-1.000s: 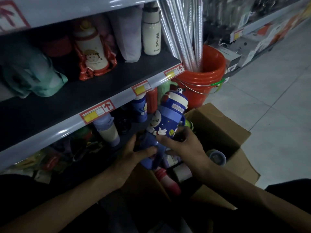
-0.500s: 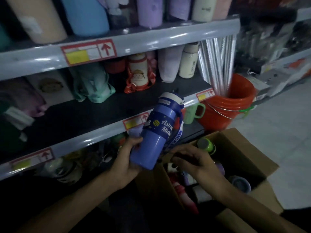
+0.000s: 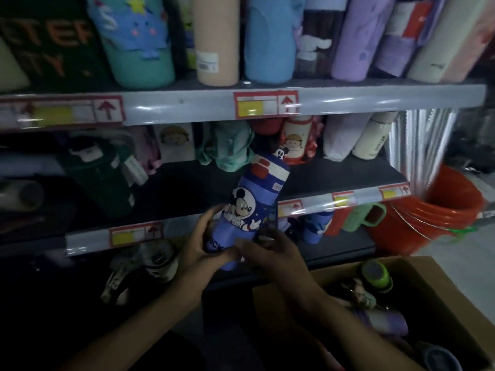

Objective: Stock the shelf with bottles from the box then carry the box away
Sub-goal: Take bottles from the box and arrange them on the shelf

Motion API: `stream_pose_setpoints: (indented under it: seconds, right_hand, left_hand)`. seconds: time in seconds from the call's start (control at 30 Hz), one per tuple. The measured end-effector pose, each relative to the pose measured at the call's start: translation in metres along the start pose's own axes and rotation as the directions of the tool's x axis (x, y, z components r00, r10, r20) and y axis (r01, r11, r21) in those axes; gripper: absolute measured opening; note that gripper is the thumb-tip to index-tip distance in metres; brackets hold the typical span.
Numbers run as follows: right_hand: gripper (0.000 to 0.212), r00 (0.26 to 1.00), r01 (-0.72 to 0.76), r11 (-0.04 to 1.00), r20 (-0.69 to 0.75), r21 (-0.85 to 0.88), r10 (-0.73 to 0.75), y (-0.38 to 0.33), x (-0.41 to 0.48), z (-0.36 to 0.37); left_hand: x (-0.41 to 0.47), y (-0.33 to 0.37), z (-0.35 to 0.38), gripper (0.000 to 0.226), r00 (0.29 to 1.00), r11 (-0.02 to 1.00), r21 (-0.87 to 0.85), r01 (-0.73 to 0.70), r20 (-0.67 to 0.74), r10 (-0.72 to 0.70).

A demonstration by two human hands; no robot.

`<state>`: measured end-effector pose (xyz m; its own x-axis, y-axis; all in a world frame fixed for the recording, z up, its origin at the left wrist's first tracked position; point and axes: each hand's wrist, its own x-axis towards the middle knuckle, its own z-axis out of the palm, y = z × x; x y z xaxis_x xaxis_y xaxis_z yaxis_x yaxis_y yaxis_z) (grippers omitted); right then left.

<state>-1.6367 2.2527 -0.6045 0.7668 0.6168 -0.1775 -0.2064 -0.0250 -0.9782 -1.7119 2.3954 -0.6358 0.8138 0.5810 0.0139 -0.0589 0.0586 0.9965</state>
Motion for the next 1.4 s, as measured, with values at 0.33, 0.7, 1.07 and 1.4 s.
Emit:
stream_pose_setpoints:
  seconds: [0.33, 0.7, 1.07, 1.4]
  right_hand:
    - [0.047, 0.999, -0.046, 0.999, 0.028, -0.005, 0.046, -0.005, 0.070, 0.086]
    - [0.039, 0.992, 0.110, 0.981, 0.082, -0.162, -0.098, -0.026, 0.131, 0.113]
    - [0.046, 0.927, 0.366, 0.876, 0.034, -0.314, -0.374, -0.001, 0.198, 0.116]
    - [0.042, 0.921, 0.385, 0.911, -0.007, -0.150, -0.390, 0.011, 0.233, 0.132]
  left_hand:
    - [0.017, 0.011, -0.063, 0.077, 0.971, 0.988, -0.014, -0.157, -0.187, 0.151]
    - [0.059, 0.021, -0.092, 0.049, 0.946, 0.952, 0.207, -0.226, -0.187, 0.266]
    - [0.092, 0.012, -0.091, 0.071, 0.940, 0.822, 0.558, -0.114, -0.206, 0.270]
    - [0.122, 0.010, -0.089, 0.085, 0.944, 0.972, 0.217, -0.094, -0.292, 0.156]
